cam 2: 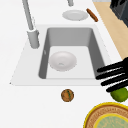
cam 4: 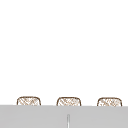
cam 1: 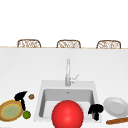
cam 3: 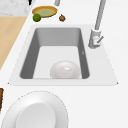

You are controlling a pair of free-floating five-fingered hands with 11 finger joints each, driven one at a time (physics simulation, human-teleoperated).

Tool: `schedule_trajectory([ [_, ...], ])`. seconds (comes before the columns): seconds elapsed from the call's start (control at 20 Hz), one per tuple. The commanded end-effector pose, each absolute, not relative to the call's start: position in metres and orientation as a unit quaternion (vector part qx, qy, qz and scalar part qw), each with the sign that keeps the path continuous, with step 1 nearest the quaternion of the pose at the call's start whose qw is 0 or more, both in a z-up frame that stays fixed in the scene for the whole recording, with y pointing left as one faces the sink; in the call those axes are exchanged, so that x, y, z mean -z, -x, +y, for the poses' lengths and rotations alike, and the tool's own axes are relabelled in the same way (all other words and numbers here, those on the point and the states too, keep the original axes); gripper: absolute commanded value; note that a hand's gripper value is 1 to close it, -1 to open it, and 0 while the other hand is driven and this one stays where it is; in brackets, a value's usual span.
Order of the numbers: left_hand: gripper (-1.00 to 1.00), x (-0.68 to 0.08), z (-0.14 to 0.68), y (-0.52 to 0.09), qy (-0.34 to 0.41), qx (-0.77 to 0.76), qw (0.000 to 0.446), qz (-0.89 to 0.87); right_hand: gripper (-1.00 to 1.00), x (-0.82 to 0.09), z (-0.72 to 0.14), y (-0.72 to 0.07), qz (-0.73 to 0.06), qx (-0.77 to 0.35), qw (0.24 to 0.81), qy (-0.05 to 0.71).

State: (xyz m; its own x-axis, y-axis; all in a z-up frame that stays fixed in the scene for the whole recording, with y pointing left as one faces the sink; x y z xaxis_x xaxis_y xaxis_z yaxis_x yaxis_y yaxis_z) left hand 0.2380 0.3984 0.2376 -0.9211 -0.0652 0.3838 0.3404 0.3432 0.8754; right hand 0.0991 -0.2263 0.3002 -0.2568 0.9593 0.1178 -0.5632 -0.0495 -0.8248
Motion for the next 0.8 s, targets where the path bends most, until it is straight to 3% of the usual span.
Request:
schedule_trajectory([
  [0.0, -1.0, -0.237, 0.392, -0.264, 0.093, 0.566, 0.188, -0.798, 0.0, -0.3, -0.226, -0.099, -0.404, -0.682, 0.558, 0.245],
  [0.75, -1.0, -0.191, 0.387, -0.348, 0.155, 0.559, 0.249, -0.776, 0.0, -0.3, -0.226, -0.099, -0.404, -0.682, 0.558, 0.245],
])
